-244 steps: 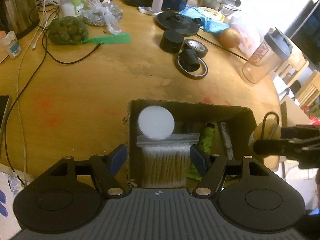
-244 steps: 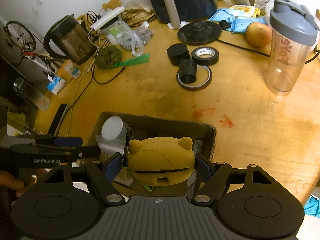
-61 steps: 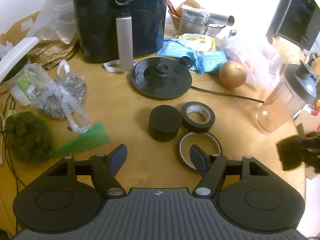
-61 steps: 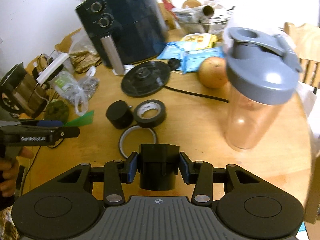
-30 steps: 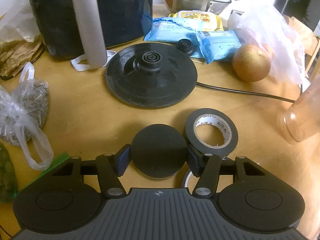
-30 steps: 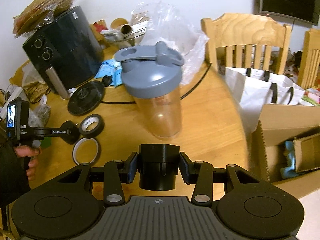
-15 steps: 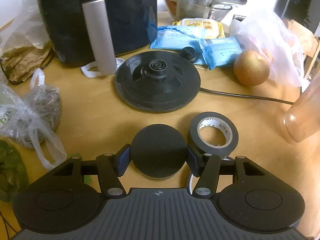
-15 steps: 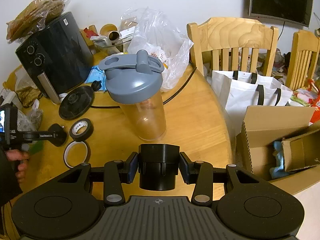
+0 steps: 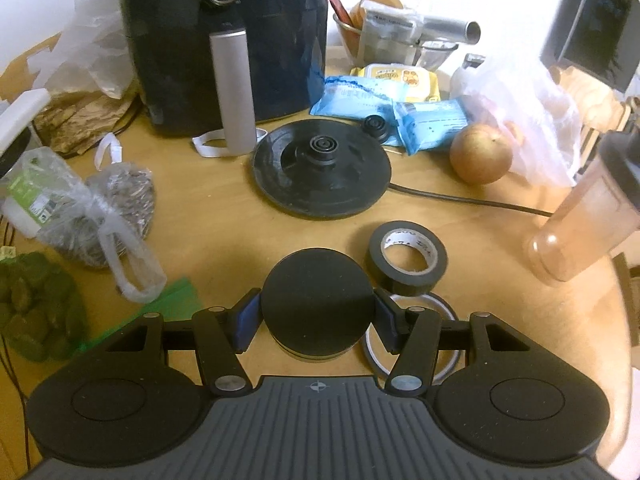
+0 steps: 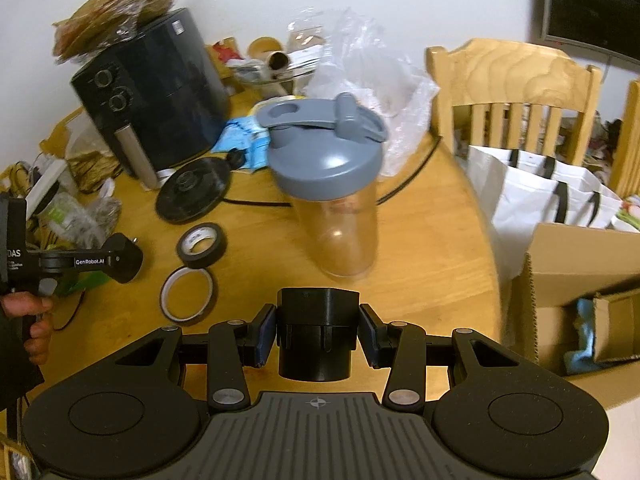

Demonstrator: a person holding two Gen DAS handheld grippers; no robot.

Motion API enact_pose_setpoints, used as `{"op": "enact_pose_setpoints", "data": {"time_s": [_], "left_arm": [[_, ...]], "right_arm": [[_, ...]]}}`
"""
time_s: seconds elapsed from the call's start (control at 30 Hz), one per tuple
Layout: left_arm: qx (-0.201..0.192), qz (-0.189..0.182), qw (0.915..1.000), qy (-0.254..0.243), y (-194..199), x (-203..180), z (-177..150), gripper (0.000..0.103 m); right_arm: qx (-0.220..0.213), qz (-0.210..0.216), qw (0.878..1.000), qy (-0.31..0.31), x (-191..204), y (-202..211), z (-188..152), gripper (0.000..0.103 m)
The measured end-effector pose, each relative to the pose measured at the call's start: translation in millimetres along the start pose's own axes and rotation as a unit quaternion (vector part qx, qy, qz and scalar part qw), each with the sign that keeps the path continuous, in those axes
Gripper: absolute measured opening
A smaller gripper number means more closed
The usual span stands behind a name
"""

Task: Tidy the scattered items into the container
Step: 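Carry the black cap with the left tool while the right tool carries its cylinder to the box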

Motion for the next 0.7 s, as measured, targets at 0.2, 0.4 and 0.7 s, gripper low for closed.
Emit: {"op": "enact_pose_setpoints", "data": {"time_s": [0.2,0.4,0.7], "left_arm": [[-0.009,-0.004,0.9999,0.012,25.8,4.2,-7.4,0.057],[-0.013,-0.003,0.9996,0.023,49.9,7.5,-14.1,0.057],[-0.009,0.001,0.9994,0.035,77.1,12.7,-27.9,0.057]], "right_arm": [[0.011,0.025,0.999,0.023,14.6,-6.6,1.9,0.046],[0.02,0.052,0.998,0.04,28.4,-11.5,4.0,0.046],[0.032,0.089,0.993,0.066,49.6,-14.6,3.6,0.046]]}}
Point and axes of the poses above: each gripper's, at about its wrist camera, not at the fingertips, and y roughly against the way its jaws point, x to its left, z to its top, the point moved 2 cm from there along -y, roughly the way its jaws point, and after that the axes turned 9 degrees about z, right-handed, at the moved point
